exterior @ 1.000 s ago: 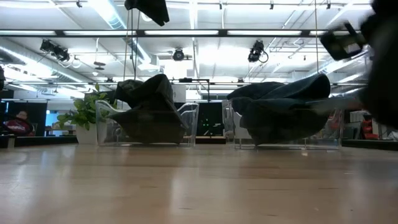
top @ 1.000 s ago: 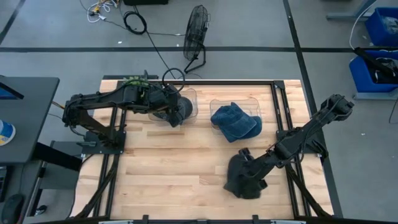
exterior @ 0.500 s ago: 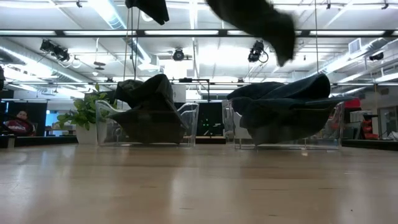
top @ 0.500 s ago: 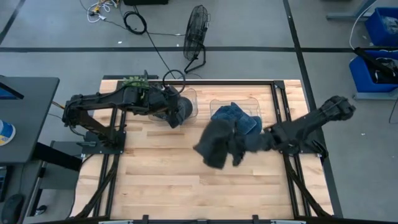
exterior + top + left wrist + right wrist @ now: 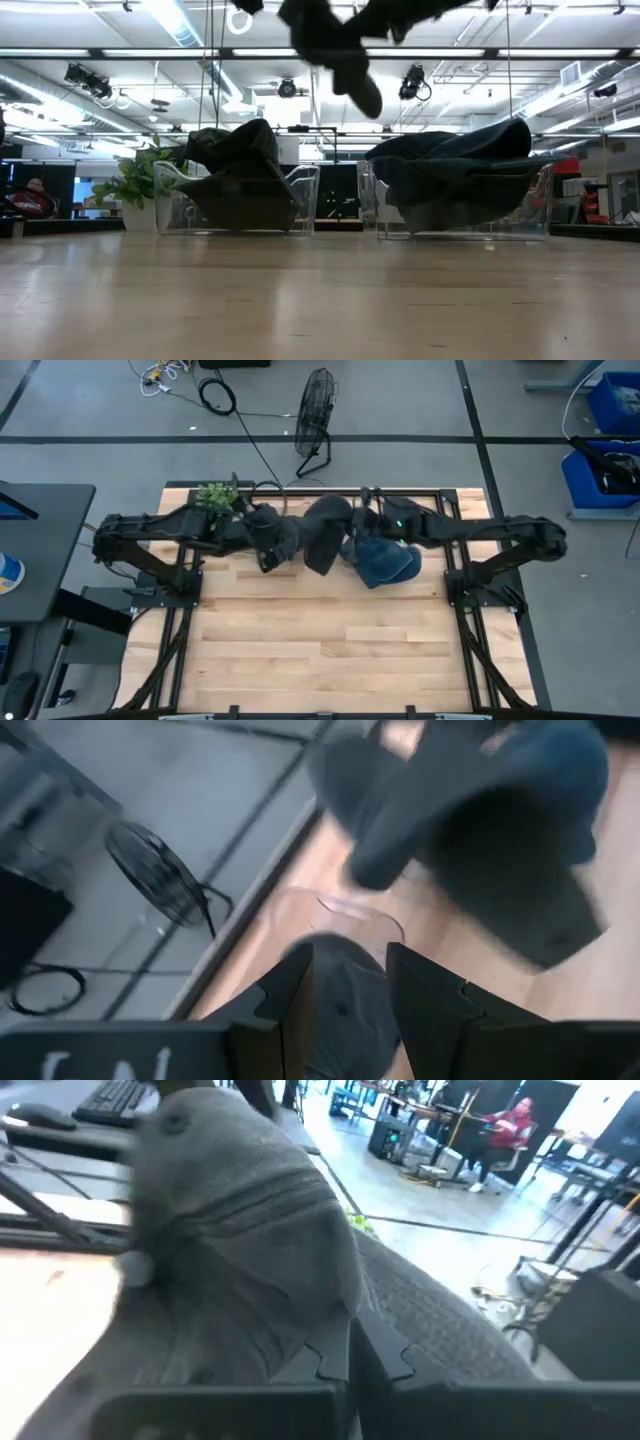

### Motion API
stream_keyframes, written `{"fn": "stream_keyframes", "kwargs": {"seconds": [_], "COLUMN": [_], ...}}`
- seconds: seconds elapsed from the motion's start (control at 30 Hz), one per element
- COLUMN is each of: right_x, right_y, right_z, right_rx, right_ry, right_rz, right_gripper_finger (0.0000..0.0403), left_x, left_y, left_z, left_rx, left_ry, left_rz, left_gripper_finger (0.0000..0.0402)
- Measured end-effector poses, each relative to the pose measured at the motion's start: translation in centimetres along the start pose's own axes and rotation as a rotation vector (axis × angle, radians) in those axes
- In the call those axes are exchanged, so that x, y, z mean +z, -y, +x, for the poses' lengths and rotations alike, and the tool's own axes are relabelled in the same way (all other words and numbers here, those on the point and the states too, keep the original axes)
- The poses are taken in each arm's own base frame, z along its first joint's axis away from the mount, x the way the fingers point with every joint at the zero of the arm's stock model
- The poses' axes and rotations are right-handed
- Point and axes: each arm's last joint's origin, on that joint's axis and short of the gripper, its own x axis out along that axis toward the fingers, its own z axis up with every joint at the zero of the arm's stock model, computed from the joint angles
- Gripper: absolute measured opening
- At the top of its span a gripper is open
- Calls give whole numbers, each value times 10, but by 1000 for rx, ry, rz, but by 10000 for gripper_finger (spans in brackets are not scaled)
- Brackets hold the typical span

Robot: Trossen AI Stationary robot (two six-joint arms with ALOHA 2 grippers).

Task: Pick & Place hat
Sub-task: Put the black cap into the left transparent bin

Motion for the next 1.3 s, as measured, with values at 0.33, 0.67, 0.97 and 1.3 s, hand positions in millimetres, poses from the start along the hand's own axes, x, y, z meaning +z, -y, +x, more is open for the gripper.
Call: {"fn": "stream_keyframes", "kwargs": {"seconds": [0.33,0.67,0.97,1.3], "right_x": [19,-14,-61,-71], "right_y": [34,52,46,44], "right_z": [67,145,181,183], "right_rx": [-3,-21,49,63], "right_ry": [48,-170,-367,-427], "right_rz": [89,188,236,213], "right_gripper_finger": [2,2,2,24], "left_x": [-3,-4,-5,-6], "left_y": [-25,-30,-30,-30], "left_z": [-34,-39,-38,-38], "left_rx": [93,90,91,91], "left_ry": [118,127,115,112], "left_rz": [-49,-58,-47,-51], "left_gripper_finger": [131,131,131,131]}}
